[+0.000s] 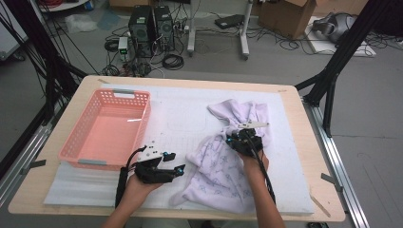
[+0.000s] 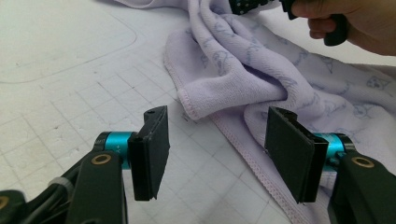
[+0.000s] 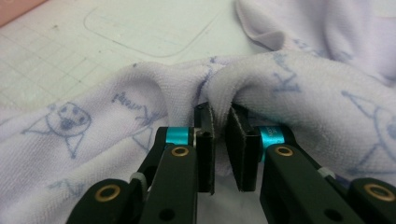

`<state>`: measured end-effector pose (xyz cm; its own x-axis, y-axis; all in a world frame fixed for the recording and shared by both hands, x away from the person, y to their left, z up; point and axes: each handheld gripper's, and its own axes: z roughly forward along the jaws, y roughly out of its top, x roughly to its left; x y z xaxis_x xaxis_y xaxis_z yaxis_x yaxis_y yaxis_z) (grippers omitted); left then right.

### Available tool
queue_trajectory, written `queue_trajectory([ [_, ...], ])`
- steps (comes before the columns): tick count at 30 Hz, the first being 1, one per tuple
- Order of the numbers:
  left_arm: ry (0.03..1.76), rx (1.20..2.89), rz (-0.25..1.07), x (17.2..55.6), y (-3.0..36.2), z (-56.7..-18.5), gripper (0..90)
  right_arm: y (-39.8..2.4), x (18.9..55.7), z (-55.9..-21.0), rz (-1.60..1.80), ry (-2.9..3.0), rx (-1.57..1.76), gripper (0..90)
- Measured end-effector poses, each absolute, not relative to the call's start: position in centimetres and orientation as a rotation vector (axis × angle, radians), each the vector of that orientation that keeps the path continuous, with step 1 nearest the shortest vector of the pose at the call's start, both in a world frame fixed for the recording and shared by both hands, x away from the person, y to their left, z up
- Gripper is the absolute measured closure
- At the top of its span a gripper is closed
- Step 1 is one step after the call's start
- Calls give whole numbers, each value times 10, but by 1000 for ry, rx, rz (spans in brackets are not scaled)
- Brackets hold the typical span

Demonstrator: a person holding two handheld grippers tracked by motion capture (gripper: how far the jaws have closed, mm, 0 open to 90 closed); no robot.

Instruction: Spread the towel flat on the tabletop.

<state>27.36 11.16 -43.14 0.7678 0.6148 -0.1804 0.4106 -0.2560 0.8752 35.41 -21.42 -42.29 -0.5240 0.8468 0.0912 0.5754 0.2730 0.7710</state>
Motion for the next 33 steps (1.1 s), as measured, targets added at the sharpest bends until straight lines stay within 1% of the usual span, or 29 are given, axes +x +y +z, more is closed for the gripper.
queue_trajectory([
  [1,781,1891,234,274,111,-432,401,-214,356,-424,1124,2218,1288,790],
  [2,782,1889,237,273,111,-432,402,-215,357,-424,1132,2233,1279,757],
  [4,783,1886,237,273,111,-432,402,-219,355,-422,1162,2247,1275,668],
  [6,784,1887,240,273,111,-432,403,-229,347,-415,1237,2224,1274,630],
  [8,790,1885,237,273,111,-432,403,-240,339,-409,1278,2188,1254,662],
  [11,795,1878,248,274,113,-432,403,-253,326,-408,1203,2178,1254,794],
  [12,796,1877,248,274,113,-432,403,-256,324,-411,1162,2192,1265,820],
  [16,804,1872,250,275,114,-432,403,-257,324,-433,1055,2268,1286,815],
  [19,803,1871,249,275,114,-432,403,-248,327,-443,1022,2313,1292,770],
  [22,804,1873,249,276,114,-433,403,-239,327,-443,1093,2321,1270,687],
  [24,804,1874,245,276,114,-433,403,-231,326,-443,1106,2341,1252,617],
  [27,803,1876,248,276,113,-434,403,-218,327,-447,1139,2361,1236,539],
  [28,802,1878,247,276,113,-434,405,-213,327,-447,1135,2350,1237,533],
  [30,803,1877,245,276,112,-434,405,-208,326,-447,1096,2346,1219,557],
  [31,804,1878,245,276,112,-434,405,-207,325,-446,1069,2347,1201,604],
  [32,805,1878,245,276,112,-434,405,-206,324,-445,1058,2357,1185,767],
  [33,804,1879,244,276,112,-434,405,-205,322,-444,1019,2362,1159,789],
])
